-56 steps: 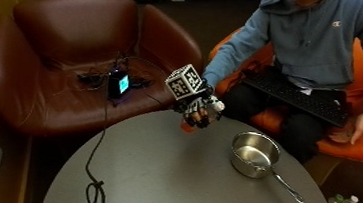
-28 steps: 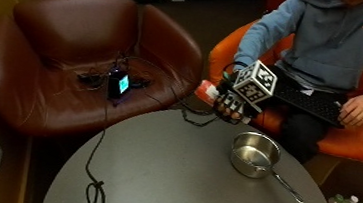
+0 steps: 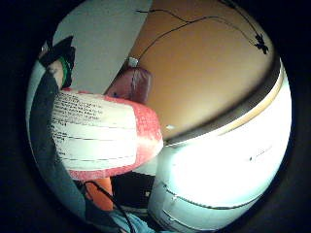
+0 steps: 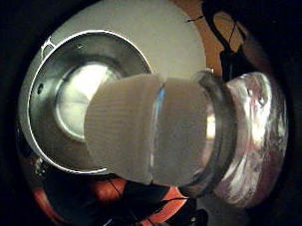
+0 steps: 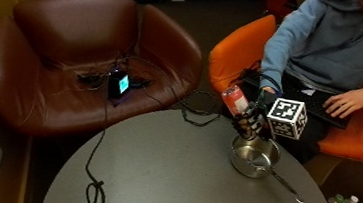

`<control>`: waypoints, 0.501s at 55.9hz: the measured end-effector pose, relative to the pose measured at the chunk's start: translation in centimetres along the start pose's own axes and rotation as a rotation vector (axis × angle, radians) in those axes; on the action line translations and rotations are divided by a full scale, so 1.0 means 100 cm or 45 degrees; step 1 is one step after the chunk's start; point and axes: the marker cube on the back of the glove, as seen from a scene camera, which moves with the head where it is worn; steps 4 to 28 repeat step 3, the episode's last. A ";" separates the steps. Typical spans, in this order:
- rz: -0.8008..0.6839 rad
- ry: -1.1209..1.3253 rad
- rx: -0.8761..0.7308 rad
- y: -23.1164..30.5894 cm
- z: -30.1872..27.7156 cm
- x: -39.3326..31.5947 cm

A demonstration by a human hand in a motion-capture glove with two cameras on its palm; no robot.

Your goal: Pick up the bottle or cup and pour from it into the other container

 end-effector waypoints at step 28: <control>0.001 0.001 -0.007 0.001 -0.002 -0.001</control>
